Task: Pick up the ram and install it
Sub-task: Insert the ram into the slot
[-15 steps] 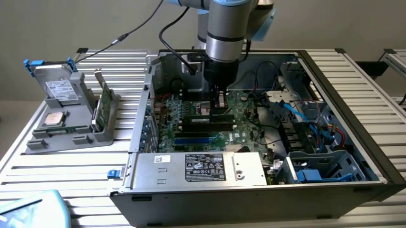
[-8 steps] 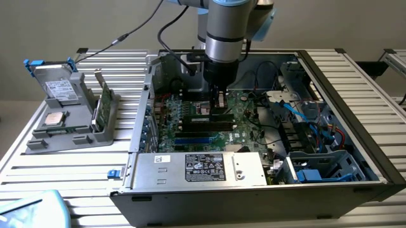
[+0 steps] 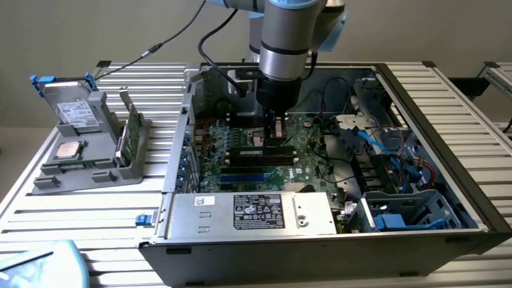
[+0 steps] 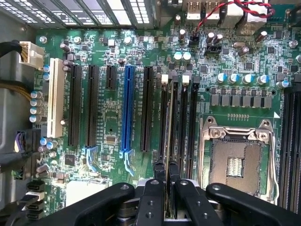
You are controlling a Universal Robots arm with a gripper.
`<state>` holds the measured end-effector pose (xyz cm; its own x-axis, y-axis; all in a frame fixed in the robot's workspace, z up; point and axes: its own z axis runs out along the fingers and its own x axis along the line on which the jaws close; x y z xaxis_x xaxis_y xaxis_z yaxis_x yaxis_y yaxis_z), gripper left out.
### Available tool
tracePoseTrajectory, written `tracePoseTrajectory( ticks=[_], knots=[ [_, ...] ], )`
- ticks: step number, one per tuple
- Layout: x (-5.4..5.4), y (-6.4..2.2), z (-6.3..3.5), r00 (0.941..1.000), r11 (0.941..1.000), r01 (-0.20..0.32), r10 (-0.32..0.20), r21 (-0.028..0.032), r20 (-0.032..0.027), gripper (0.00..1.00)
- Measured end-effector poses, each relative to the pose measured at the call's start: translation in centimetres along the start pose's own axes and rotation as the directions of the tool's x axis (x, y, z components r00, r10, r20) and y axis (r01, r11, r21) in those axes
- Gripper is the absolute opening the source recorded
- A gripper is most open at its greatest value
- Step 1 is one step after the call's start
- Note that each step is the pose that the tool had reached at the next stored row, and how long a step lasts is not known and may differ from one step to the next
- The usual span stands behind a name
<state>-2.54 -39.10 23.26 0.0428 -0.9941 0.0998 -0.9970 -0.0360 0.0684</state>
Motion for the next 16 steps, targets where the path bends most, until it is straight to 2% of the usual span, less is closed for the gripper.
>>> tracePoseTrajectory(
  ticks=[2, 16],
  knots=[
    [0.12, 0.00, 0.02, 1.0000, 1.0000, 0.000, 0.000, -0.0033, 0.0001, 0.14],
    [0.35, -0.02, 0.45, 1.0000, 1.0000, 0.000, 0.000, -0.0042, 0.0000, 0.14]
  ],
)
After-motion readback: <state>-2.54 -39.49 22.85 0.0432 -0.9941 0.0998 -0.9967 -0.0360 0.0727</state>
